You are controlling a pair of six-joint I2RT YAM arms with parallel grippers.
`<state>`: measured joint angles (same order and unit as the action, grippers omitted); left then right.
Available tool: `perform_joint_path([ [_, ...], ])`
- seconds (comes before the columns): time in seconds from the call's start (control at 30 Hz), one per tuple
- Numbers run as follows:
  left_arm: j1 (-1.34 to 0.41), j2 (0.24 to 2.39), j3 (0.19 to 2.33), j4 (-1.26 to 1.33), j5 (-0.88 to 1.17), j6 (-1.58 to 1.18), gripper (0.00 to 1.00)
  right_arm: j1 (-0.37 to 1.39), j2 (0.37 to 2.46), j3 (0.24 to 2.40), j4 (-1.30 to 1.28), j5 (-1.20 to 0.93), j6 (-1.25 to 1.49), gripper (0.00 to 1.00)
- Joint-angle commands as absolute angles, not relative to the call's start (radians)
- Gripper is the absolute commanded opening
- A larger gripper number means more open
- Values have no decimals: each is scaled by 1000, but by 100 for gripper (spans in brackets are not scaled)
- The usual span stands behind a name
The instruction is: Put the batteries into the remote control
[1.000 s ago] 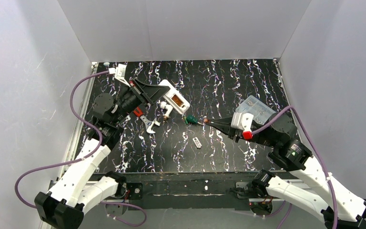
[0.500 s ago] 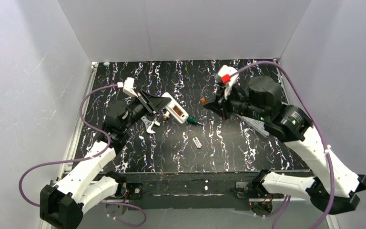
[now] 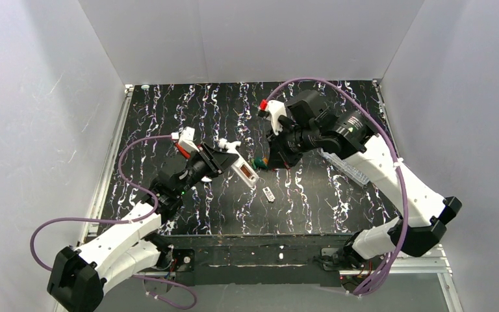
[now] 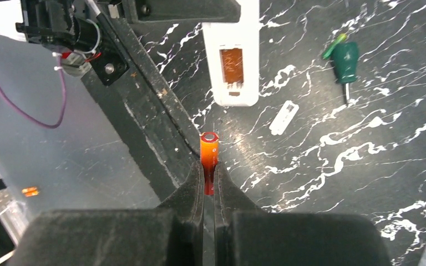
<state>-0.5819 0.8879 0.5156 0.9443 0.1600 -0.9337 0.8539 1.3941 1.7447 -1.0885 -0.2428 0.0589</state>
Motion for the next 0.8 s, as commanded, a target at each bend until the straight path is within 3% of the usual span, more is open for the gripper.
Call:
perform_joint_path([
  [0.0, -595, 874, 482, 1126, 48, -1007, 0, 860, 1417, 1799, -1155, -298, 114, 1],
  [0.2, -597, 883, 459, 1169, 14, -1096, 0, 861, 1450, 1813, -1129, -282, 154, 1],
  [0.37, -596, 885, 442, 1181, -45, -1202, 0, 861, 1566, 1943, -1225, -333, 90, 1],
  [0.77, -598, 866, 510, 1051, 70, -1355, 0, 865, 1668, 2086, -1318, -311, 15, 1],
])
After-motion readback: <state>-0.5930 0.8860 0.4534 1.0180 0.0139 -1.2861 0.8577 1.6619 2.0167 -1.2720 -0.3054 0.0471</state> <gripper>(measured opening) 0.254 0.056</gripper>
